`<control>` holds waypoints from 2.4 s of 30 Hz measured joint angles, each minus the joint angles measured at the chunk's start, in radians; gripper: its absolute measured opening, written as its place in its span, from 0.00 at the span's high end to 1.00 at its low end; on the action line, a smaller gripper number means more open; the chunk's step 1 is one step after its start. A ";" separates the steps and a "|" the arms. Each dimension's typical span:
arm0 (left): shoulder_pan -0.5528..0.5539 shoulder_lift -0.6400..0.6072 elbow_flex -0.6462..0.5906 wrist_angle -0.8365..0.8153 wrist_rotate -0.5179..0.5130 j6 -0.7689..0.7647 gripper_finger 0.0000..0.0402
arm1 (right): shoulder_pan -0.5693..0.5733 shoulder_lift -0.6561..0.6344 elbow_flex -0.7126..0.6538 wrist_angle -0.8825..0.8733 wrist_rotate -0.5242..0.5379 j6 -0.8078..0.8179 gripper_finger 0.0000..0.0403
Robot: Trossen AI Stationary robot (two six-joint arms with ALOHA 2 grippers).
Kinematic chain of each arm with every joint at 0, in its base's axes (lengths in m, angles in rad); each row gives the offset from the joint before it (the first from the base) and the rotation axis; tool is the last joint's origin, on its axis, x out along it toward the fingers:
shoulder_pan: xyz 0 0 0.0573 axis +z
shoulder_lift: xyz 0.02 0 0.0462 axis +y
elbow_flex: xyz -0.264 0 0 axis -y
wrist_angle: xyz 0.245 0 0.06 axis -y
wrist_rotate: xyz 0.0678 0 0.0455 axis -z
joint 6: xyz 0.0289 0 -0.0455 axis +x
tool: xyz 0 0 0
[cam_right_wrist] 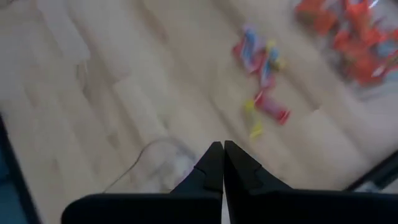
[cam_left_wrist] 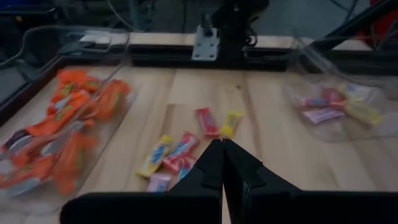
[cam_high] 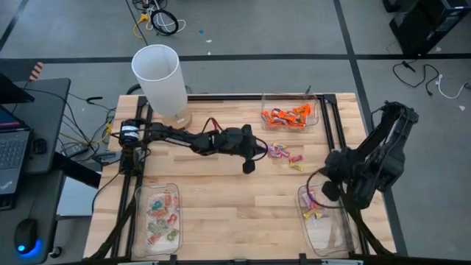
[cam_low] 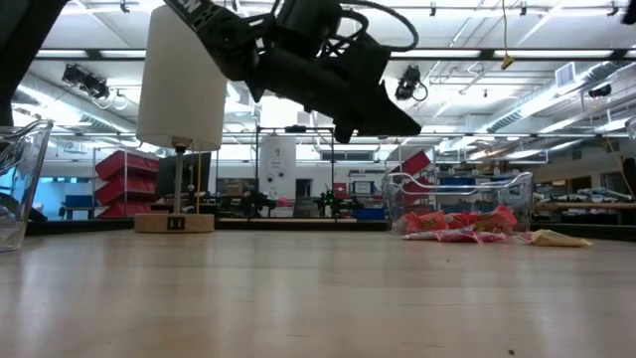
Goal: Sort candy
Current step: Put the red candy into the bottom right transparent bin
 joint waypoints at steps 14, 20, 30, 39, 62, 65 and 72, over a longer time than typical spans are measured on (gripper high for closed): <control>-0.024 -0.029 0.001 -0.089 0.056 -0.001 0.99 | -0.507 0.037 -0.004 -0.012 0.007 -0.457 1.00; -0.051 -0.136 0.001 -0.229 0.060 0.071 0.99 | -0.705 0.066 -0.006 0.072 -0.035 -0.715 1.00; -0.108 -0.324 0.001 -0.515 -0.026 0.164 0.99 | -0.950 0.039 -0.140 0.393 -0.226 -1.091 1.00; -0.117 -0.486 -0.183 -0.421 -0.027 0.131 0.99 | -1.074 0.043 -0.299 0.552 -0.391 -1.139 1.00; -0.181 -0.803 -0.479 -0.233 -0.126 0.102 0.99 | -1.071 0.317 -0.392 0.584 -0.461 -1.105 1.00; -0.181 -0.836 -0.512 -0.229 -0.161 0.099 0.99 | -1.053 0.338 -0.392 0.583 -0.465 -1.107 1.00; -0.181 -0.883 -0.553 -0.232 -0.191 0.078 0.99 | -1.034 0.377 -0.392 0.600 -0.469 -1.113 1.00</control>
